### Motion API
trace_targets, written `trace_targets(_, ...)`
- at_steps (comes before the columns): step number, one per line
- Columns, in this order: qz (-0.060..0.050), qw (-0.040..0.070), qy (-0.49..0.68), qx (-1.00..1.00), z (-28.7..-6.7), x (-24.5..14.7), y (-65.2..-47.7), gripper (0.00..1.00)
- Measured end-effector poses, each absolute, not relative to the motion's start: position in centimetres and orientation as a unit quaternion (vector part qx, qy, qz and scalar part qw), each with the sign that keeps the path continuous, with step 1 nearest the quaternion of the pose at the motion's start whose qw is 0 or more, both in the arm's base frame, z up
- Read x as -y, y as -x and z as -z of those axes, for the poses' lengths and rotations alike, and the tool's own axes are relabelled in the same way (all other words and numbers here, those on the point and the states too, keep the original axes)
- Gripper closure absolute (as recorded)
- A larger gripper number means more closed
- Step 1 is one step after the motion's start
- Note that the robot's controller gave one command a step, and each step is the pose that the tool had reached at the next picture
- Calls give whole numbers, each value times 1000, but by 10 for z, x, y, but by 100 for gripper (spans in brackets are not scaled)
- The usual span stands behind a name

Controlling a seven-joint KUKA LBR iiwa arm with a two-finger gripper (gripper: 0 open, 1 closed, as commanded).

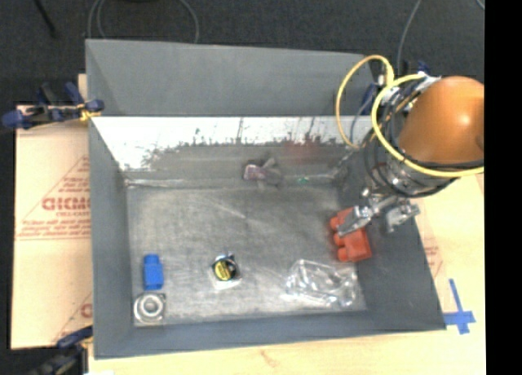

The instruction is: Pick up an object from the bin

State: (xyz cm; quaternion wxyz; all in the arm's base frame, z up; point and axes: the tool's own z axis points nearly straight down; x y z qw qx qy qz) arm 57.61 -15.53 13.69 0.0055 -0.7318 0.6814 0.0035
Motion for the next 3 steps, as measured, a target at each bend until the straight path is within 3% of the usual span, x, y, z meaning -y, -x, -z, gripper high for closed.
trace_targets(1, -4, 15, 718, -696, -88, 143, -578, 0)
trace_targets(2, -8, 17, 717, -697, -87, 139, -577, 100)
trace_targets(3, 4, 3, 722, -692, -255, 141, -574, 100)
